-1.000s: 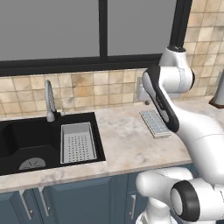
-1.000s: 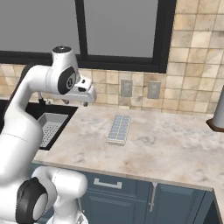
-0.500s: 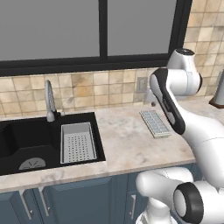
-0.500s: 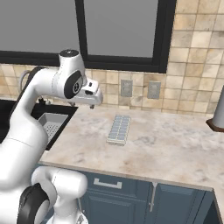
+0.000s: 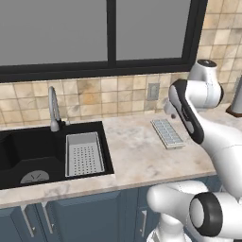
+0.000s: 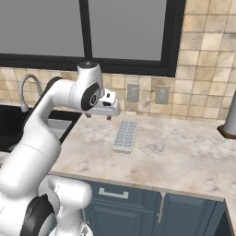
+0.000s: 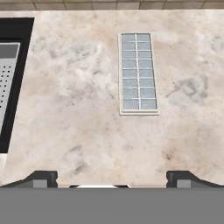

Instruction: The ice cube tray has been filled with water. Take the tray and place it in the freezer to make ice. Close the freezer door after placing the tray.

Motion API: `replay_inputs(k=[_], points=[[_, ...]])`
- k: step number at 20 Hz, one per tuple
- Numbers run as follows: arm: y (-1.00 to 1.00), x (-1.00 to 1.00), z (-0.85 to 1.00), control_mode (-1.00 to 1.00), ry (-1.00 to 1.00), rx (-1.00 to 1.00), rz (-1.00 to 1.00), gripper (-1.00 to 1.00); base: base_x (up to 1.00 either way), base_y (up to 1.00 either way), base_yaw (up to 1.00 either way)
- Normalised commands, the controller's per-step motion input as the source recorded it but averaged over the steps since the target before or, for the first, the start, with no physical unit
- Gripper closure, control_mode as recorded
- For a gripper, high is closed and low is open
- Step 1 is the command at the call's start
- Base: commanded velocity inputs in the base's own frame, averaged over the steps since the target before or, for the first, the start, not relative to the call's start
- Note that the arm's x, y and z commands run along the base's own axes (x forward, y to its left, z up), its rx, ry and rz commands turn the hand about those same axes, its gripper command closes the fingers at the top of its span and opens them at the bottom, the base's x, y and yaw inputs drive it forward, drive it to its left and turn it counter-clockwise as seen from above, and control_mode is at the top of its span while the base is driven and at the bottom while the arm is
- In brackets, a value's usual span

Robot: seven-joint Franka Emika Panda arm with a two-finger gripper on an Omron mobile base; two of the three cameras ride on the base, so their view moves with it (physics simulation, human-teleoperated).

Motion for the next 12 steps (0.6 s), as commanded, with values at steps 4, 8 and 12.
replay_inputs(k=[4, 8, 12], points=[[-0.16, 0.21, -0.35, -1.0, 0.0, -0.04, 0.0, -1.0, 0.0, 0.0, 0.0], [-0.18, 0.19, -0.39, -1.0, -0.1, -0.04, 0.0, -1.0, 0.0, 0.0, 0.0], [-0.24, 0.34, -0.51, -1.0, -0.19, -0.03, 0.0, -1.0, 0.0, 0.0, 0.0]])
